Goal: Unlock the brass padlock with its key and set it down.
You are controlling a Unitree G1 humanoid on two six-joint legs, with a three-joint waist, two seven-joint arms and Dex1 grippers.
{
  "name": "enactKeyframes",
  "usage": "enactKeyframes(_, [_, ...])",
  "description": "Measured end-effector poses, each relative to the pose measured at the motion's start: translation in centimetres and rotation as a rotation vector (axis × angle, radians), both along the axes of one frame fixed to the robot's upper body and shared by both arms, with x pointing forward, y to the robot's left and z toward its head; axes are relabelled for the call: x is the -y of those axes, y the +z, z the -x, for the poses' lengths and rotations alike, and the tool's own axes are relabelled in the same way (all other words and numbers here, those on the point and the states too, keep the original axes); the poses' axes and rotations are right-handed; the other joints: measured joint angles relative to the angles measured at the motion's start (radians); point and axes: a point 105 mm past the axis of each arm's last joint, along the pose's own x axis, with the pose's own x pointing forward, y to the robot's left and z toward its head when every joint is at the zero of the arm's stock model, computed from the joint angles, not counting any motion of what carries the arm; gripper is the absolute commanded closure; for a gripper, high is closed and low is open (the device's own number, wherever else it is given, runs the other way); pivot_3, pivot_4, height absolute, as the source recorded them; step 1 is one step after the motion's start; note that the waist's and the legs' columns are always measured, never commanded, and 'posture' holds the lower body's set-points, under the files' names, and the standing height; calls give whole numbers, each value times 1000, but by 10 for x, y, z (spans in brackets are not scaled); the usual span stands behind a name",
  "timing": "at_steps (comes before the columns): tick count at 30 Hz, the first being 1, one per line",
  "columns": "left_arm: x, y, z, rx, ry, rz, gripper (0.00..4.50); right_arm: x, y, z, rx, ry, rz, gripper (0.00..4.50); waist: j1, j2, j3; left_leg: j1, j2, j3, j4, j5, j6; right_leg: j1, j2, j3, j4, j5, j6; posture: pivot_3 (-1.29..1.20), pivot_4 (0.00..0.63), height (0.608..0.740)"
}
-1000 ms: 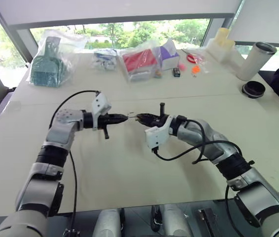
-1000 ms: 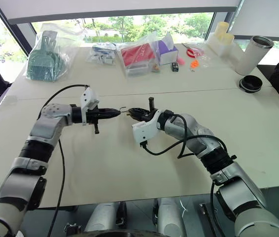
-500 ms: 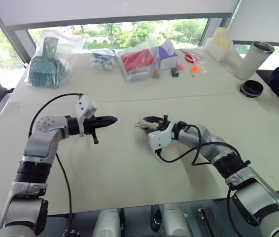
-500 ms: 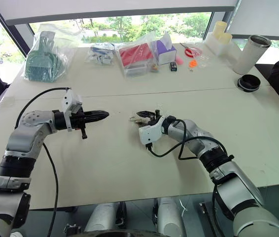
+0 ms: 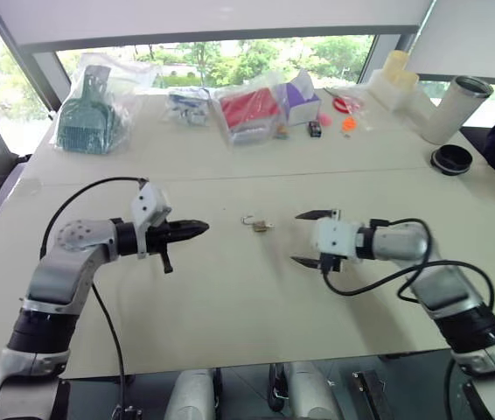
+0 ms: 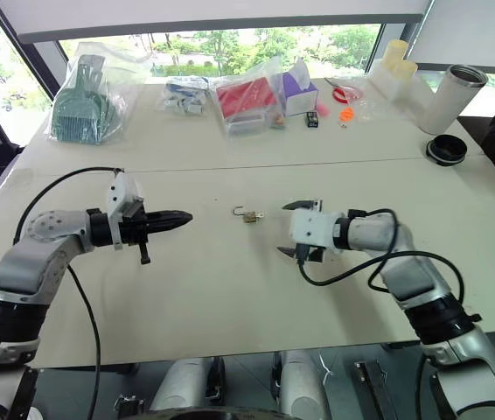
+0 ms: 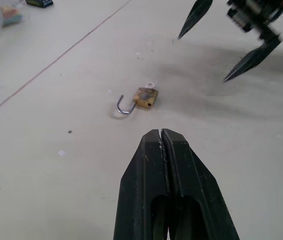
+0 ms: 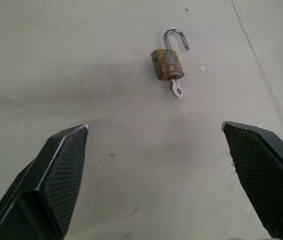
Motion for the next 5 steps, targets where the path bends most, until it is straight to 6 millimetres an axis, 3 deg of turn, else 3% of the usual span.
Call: enactKeyframes(5, [1,0,7,-4,5,-2,4500,-2,25,29,-340,-43,-265,70,3,0,0,0,0,-1,0,0,0,0,0,-1,0,-1,-1,0,150,740])
